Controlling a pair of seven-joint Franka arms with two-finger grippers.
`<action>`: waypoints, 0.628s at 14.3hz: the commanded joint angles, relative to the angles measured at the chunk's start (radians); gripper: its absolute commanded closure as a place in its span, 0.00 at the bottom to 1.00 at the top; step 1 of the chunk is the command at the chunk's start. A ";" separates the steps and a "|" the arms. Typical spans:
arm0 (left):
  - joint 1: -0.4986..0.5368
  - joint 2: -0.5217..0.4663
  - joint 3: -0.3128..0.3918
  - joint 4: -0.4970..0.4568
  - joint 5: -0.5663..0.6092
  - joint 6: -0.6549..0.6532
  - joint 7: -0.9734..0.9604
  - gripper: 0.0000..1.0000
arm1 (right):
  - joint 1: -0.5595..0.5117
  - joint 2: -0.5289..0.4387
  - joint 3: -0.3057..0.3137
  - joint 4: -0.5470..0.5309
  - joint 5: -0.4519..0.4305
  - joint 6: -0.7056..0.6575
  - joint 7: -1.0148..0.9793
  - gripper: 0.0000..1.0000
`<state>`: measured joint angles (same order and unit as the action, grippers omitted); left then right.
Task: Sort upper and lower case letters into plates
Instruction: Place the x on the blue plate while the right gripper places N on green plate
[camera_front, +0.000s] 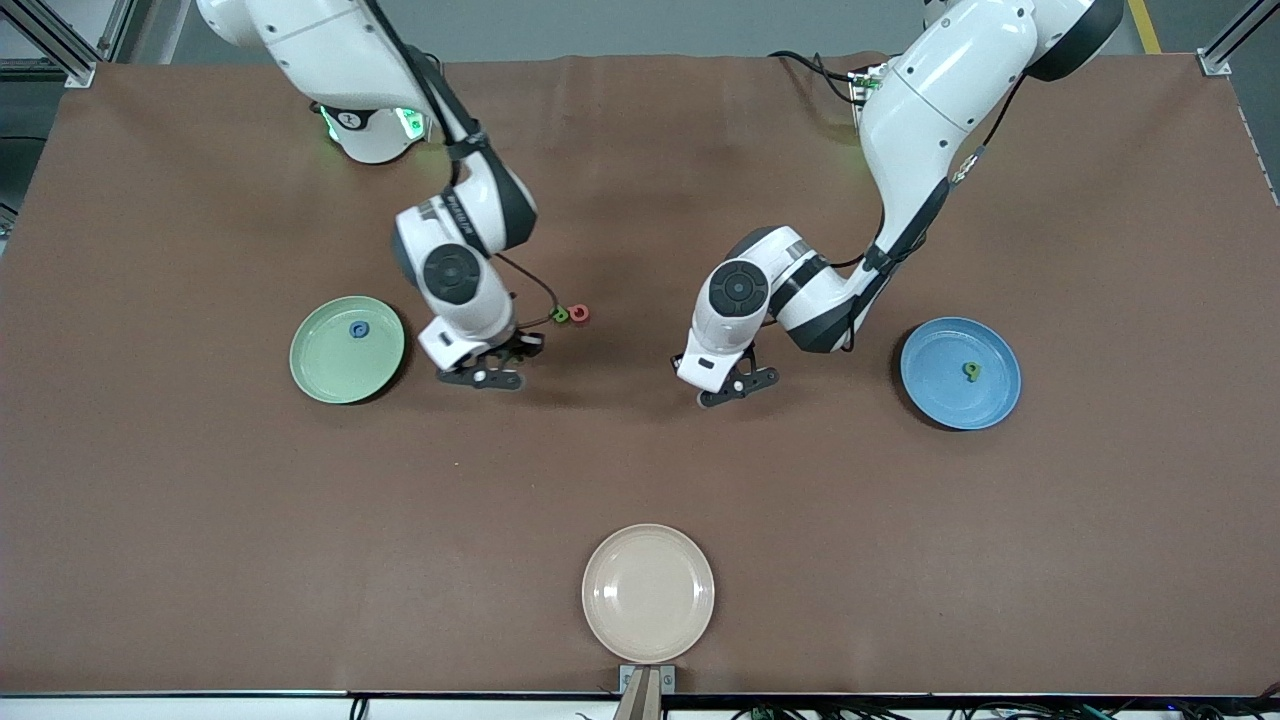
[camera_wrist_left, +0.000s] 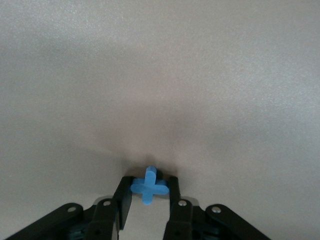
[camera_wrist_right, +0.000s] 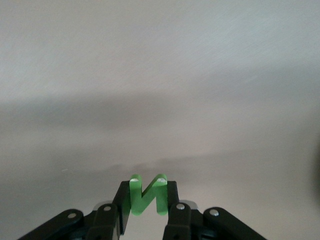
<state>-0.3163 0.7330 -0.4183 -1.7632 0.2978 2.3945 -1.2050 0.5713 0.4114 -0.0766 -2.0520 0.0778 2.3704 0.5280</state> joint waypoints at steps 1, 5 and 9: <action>-0.007 0.009 0.006 0.005 0.030 -0.004 -0.015 0.78 | -0.121 -0.164 0.014 -0.160 -0.015 0.001 -0.176 1.00; 0.016 -0.061 0.004 0.002 0.032 -0.083 0.005 0.86 | -0.272 -0.284 0.014 -0.292 -0.081 0.009 -0.365 1.00; 0.107 -0.194 -0.005 -0.021 0.024 -0.211 0.126 0.87 | -0.407 -0.352 0.014 -0.378 -0.110 0.013 -0.538 1.00</action>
<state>-0.2633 0.6322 -0.4151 -1.7412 0.3132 2.2450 -1.1422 0.2299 0.1282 -0.0827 -2.3545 -0.0098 2.3647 0.0603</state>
